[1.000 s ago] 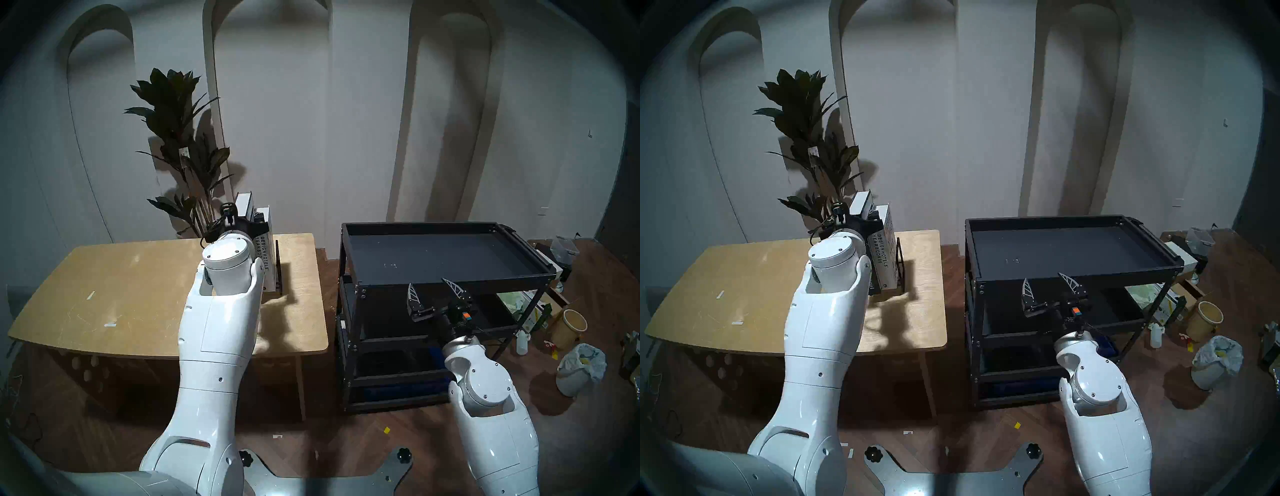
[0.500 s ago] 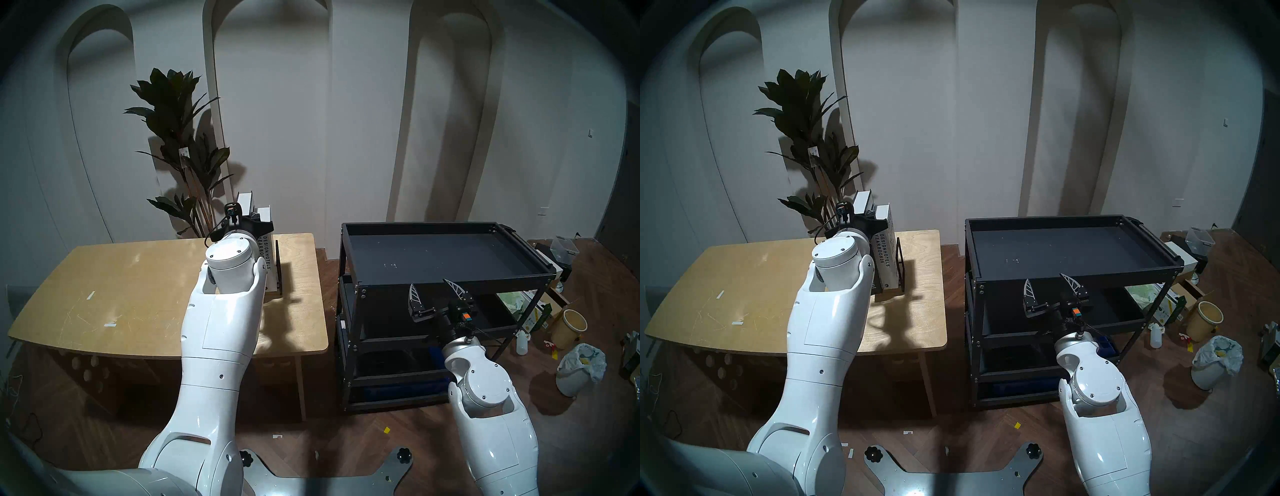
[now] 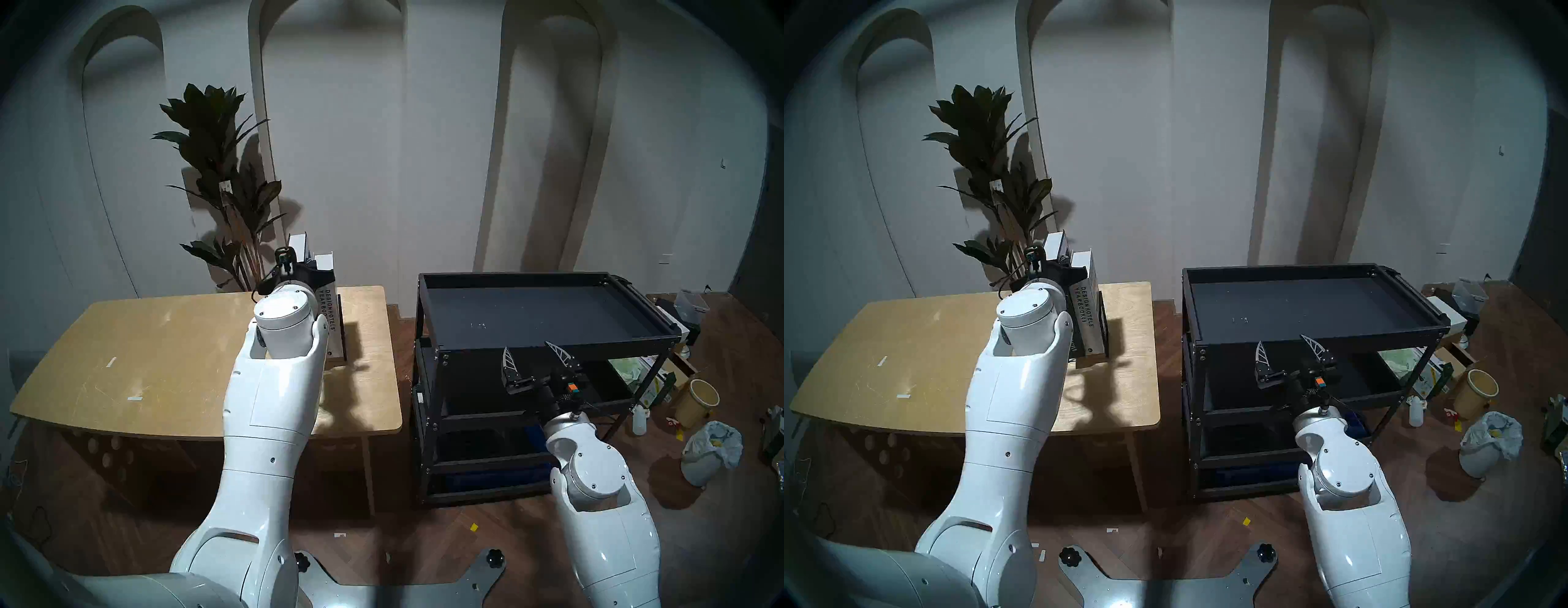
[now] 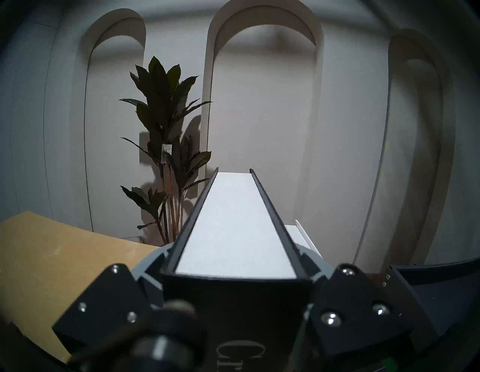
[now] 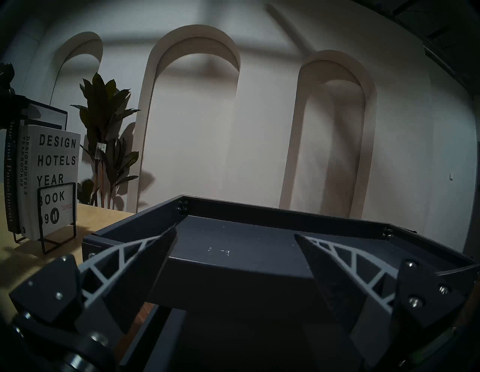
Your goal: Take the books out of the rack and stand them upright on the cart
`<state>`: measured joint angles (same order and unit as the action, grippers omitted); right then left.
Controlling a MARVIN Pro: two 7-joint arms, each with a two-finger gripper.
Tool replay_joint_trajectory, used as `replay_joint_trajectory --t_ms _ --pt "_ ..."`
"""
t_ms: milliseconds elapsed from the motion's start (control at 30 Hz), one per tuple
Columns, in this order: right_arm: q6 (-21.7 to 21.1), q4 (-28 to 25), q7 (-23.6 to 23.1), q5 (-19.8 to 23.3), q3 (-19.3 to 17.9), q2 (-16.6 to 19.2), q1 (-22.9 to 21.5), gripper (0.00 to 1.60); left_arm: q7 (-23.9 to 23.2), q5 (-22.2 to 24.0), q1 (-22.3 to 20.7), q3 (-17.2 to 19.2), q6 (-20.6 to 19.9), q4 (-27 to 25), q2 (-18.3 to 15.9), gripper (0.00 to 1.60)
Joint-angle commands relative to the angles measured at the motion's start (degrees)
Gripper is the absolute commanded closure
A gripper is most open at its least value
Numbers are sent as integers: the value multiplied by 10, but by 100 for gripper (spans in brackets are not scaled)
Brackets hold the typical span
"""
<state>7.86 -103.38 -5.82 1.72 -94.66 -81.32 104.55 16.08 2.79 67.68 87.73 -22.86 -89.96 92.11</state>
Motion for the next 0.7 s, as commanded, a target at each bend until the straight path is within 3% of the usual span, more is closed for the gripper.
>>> replay_joint_trajectory --t_ms 0,667 --pt "5 -9 -5 2 2 2 -8 0 0 -11 -21 -6 10 -43 -9 160" --pt "13 -9 -22 13 4 -1 -8 0 5 -29 -19 -25 -50 -178 -24 160"
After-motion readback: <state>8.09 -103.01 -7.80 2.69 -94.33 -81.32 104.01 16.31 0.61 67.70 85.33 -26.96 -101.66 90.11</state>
